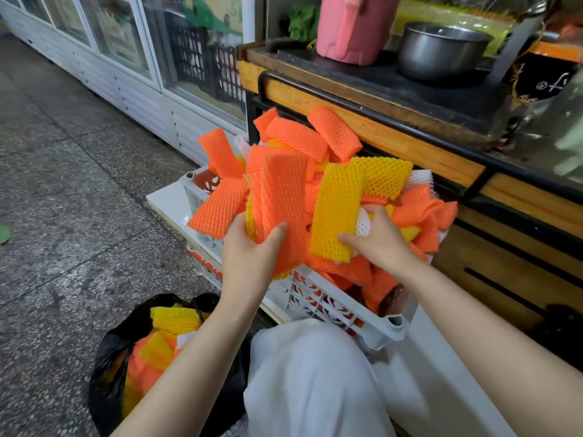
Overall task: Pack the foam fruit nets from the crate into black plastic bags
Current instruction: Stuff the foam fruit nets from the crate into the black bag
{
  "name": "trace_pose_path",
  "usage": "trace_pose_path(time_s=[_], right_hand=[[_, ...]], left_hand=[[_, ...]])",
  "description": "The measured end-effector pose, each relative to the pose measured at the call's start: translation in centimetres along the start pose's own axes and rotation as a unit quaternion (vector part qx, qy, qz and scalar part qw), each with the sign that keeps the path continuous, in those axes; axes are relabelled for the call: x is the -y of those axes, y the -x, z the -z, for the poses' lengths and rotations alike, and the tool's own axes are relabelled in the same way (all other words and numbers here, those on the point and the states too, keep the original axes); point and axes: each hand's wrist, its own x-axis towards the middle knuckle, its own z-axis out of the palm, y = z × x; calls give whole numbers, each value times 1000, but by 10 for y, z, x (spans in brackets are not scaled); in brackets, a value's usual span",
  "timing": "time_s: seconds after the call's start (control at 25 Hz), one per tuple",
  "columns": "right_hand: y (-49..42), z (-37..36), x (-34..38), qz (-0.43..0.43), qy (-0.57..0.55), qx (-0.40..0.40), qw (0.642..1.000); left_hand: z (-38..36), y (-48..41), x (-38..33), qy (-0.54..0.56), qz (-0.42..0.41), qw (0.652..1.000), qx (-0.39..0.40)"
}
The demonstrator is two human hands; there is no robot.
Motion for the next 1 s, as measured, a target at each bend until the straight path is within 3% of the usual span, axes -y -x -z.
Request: trace_pose_path(time_s=[0.16, 0.32, 0.4, 0.52, 0.6, 0.8, 0.92, 1.0], right_hand=[[19, 23, 24, 66, -145, -25, 987], [37, 18, 45, 39, -376, 130, 917], [42, 0, 43, 31, -322, 167, 931], [47, -20, 36, 69, -195, 109, 972], [51, -26, 33, 90, -152, 90, 980], [60, -30, 33, 132, -139, 161, 968], [43, -21, 19, 125, -52, 60, 989], [32, -20, 5, 97, 20, 34, 994]], left_hand=[[15, -11, -3, -8, -5, 999, -45], [10, -3, -6, 52, 69, 996, 13], [7, 4, -3, 47, 70, 995, 46], [8, 11, -7, 66, 62, 991, 101], [12, 14, -11, 55, 57, 989, 125], [25, 6, -8, -55, 42, 997, 43], [38, -2, -4, -66, 32, 997, -2], [46, -5, -2, -59, 32, 998, -18]])
